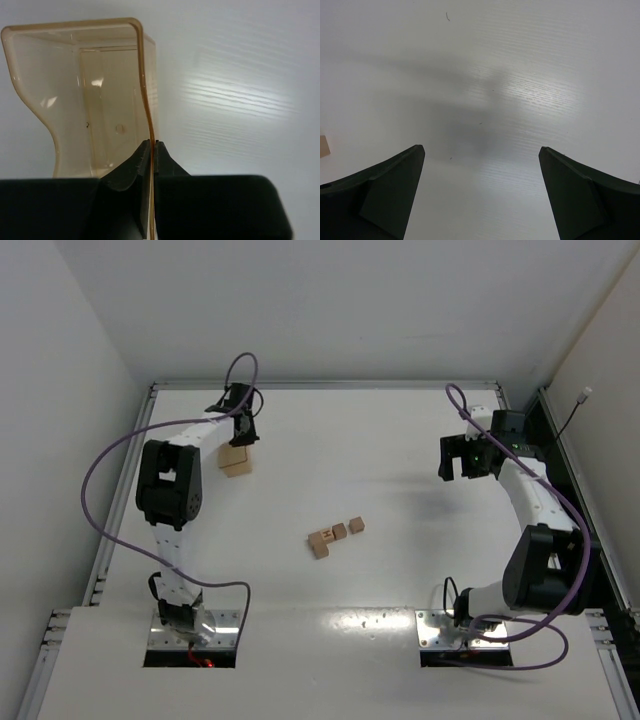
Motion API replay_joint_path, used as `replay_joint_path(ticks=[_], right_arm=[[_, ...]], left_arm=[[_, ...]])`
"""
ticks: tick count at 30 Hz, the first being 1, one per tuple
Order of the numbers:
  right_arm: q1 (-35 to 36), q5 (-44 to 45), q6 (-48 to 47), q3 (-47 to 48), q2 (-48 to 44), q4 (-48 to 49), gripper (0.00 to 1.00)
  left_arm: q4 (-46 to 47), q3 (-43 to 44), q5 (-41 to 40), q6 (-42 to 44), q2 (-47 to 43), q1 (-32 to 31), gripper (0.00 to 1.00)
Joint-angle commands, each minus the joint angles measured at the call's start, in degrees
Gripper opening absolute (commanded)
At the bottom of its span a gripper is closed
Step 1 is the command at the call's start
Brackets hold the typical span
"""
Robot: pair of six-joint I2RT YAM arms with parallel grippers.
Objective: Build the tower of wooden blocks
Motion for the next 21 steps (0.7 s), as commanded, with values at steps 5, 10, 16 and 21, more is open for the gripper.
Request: replay_joint_path(ticks=[5, 10, 16, 21], right_arm=[[0.3, -0.6, 1.2, -0.6, -0.7, 1.8, 0.96], [0.3, -1.2, 1.2, -0.6, -0.2, 1.8, 0.96], [0.3, -1.2, 1.2, -0.1, 0.4, 1.8, 0.96], [0.3, -1.7, 1.2, -0.1, 0.4, 1.8, 0.96]], left_arm=[[-2.9, 2.0, -4.3, -1.2, 2.6, 7.0, 0.0], [-4.7, 6.1, -1.0, 8.0, 6.7, 10.8, 0.0], [-9.5, 16.9, -0.5, 20.2, 13.6, 14.9, 0.0], [-8.7, 17.5, -1.0, 25.0, 14.3, 17.0, 0.0]])
